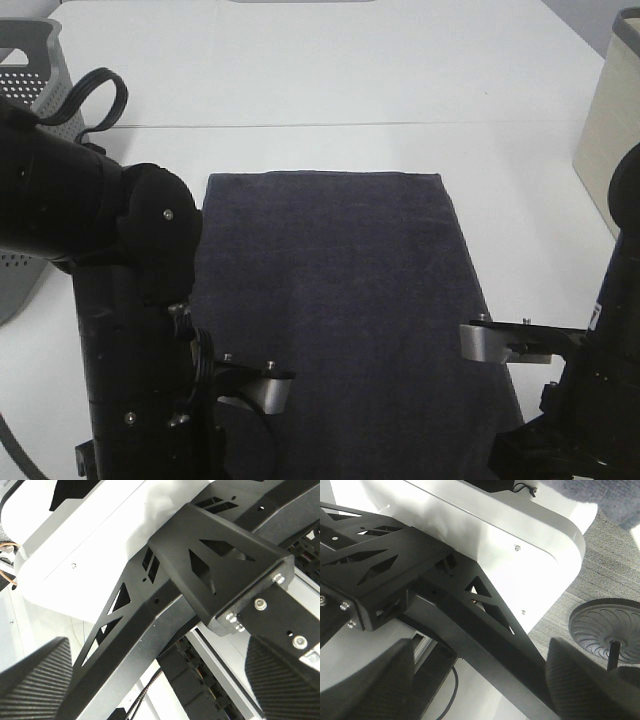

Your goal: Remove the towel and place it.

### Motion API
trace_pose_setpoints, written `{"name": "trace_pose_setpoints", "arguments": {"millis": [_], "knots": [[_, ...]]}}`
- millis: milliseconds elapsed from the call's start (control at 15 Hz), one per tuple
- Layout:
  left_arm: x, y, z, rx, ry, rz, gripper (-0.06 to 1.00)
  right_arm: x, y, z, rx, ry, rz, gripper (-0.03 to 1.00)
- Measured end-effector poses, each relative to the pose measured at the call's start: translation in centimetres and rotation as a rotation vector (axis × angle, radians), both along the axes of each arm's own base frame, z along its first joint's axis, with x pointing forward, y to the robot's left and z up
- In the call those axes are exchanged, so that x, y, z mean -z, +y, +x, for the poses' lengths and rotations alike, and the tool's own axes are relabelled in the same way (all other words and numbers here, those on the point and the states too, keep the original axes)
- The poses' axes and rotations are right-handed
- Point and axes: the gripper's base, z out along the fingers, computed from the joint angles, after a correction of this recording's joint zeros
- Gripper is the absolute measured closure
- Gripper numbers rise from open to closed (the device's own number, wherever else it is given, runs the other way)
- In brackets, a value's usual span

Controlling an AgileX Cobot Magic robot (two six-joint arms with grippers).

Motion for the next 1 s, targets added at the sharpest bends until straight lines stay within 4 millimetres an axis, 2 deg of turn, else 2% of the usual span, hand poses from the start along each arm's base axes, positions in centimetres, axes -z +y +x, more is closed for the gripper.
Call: {"name": "trace_pose_setpoints", "arguments": {"millis": [133,267,400,533,667,800,867,933,1000], "knots": [[-0.3,-0.2,0.3,0.017,-0.010,-0.015,0.06,-0.1,0.1,0.2,-0.001,-0.009,0.002,0.25],[-1.4,-1.2,1.6,0.052,-0.077,-0.044,0.06,-1.2,0.6,1.7,-0.006,-0.104,0.025,0.25],[-3.4,-2.4,4.0,0.083,-0.204,-0.076,0.06,-3.5,1.0,4.2,0.006,-0.303,0.029,0.25],[-5.6,-2.5,7.2,0.069,-0.337,-0.079,0.06,-6.0,0.4,7.0,0.059,-0.443,0.002,0.25],[-7.9,-1.4,10.9,-0.003,-0.452,-0.096,0.06,-8.7,-1.5,10.2,0.165,-0.556,0.013,0.25],[-10.3,0.9,15.0,-0.121,-0.569,-0.126,0.06,-11.6,-3.9,13.6,0.270,-0.649,0.057,0.25],[-10.7,1.7,16.0,-0.156,-0.590,-0.128,0.06,-12.2,-4.4,14.6,0.295,-0.663,0.070,0.25],[-11.6,3.5,18.0,-0.222,-0.633,-0.130,0.06,-13.2,-5.3,16.5,0.324,-0.683,0.086,0.25],[-12.1,5.7,20.6,-0.300,-0.672,-0.122,0.06,-14.0,-5.8,19.2,0.334,-0.704,0.098,0.25]]}}
